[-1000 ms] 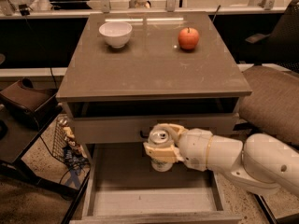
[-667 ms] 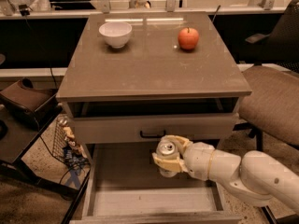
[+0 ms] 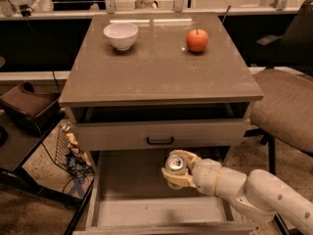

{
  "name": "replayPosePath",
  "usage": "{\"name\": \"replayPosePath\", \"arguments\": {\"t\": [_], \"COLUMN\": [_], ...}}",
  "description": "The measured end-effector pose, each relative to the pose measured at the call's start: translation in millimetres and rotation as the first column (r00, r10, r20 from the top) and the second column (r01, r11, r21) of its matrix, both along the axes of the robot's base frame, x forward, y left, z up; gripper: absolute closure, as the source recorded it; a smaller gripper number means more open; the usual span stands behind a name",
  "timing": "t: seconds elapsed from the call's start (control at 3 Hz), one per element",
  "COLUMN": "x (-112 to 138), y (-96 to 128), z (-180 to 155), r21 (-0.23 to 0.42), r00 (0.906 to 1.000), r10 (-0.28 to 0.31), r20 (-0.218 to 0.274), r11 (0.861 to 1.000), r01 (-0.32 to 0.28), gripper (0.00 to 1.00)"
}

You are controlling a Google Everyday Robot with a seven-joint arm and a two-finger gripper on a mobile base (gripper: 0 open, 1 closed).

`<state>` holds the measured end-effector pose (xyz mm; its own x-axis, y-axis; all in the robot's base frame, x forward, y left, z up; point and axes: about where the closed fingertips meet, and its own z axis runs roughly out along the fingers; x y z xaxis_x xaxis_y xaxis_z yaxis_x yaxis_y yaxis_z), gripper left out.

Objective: Place 7up can into middle drawer

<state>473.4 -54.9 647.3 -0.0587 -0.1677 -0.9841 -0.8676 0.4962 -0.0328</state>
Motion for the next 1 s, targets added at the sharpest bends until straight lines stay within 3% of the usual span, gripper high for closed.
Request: {"name": "replayPosePath", "arguments": {"t": [0.33, 0.67, 1.0], "x": [4, 5, 1], "y": [20, 72, 106], "z": [-23, -77, -114], "r21": [0.009, 0.046, 0.054], "r00": [0.9964, 0.9498, 0.8948], "r10": [0.084, 0.305, 0.434], "r20": [0.007, 0.069, 0.105], "r11": [0.996, 0.95, 0.896], "r01": [-0.084, -0.309, -0.441], "gripper": [1.0, 1.0, 1.0]}}
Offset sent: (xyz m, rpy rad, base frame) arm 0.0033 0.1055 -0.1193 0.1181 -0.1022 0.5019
